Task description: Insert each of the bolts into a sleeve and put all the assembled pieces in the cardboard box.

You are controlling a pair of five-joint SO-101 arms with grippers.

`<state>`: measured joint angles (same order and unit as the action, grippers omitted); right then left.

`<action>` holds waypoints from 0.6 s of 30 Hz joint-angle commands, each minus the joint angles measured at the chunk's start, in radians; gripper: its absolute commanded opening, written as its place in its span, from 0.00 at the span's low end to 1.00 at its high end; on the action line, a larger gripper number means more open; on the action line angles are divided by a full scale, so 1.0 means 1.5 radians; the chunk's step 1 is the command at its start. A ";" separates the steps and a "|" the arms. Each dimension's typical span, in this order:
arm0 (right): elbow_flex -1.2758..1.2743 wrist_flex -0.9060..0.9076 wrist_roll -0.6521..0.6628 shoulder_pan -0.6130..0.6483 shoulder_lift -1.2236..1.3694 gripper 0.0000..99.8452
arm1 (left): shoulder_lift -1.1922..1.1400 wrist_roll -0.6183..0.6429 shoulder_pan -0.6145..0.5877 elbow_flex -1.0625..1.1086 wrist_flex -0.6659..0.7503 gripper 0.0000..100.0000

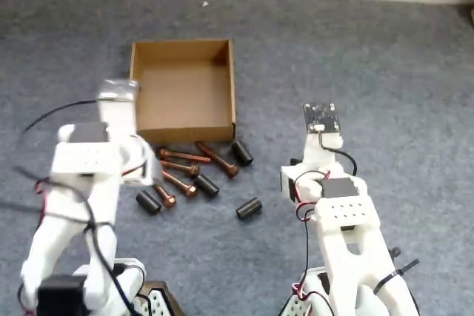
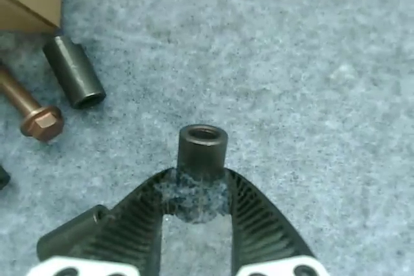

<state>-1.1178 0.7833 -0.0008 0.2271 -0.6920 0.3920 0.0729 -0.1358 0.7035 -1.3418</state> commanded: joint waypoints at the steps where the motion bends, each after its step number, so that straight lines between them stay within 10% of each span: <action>1: 0.006 -0.014 0.000 -0.010 -0.023 0.00 | -0.081 -0.027 0.072 -0.031 0.031 0.25; 18: 0.006 -0.014 0.004 -0.011 -0.023 0.00 | -0.192 -0.897 0.047 -0.205 0.001 0.17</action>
<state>-1.1178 0.7833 -0.0008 0.2271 -0.6920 0.1051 -0.9306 -0.0468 0.4365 -1.3111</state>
